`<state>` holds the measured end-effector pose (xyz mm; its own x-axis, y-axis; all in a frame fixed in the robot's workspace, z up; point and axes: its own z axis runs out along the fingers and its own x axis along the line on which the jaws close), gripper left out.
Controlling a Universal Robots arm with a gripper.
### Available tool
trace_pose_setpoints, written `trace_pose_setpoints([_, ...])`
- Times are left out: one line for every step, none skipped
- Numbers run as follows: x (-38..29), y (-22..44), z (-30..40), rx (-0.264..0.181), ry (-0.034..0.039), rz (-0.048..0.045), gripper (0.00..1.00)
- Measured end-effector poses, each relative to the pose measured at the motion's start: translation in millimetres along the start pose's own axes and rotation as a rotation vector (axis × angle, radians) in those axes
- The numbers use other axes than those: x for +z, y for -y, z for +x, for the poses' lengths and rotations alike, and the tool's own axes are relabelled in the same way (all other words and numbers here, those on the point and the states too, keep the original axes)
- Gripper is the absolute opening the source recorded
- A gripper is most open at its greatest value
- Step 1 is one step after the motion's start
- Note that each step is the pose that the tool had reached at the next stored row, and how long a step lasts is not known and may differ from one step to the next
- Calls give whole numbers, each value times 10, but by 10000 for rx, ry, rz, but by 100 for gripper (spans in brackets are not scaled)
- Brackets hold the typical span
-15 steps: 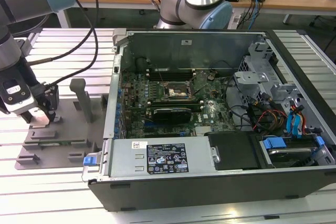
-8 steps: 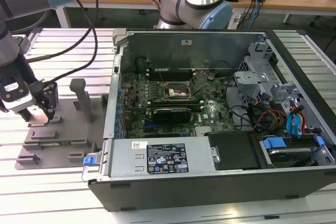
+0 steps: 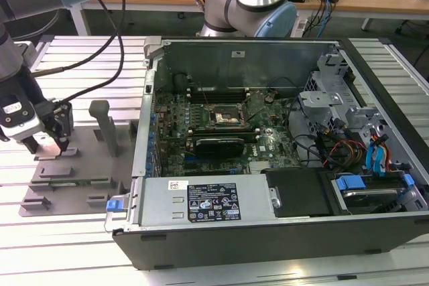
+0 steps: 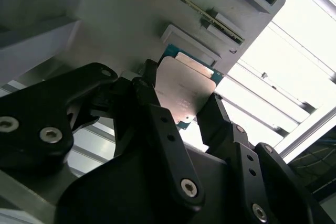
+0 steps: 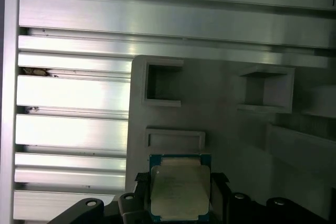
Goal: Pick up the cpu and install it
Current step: 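Pick up the cpu and move it towards the insertion slot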
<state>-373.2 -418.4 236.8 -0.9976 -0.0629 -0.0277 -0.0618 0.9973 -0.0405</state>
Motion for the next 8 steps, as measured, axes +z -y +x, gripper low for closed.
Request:
trace_pose_setpoints([-5,0,0,0,1,-1,55])
trace_pose_setpoints([-8,0,0,0,1,-1,55])
trace_pose_setpoints([-12,0,0,0,0,0,55])
trace_pose_setpoints([-19,1,0,0,-1,0,55])
trace_pose_setpoints([-25,1,-1,0,-1,0,55])
trace_pose_setpoints([-28,1,-1,0,0,0,55])
trace_pose_setpoints([-35,1,-1,0,-1,0,55])
trace_pose_setpoints([-42,2,-1,0,0,0,55])
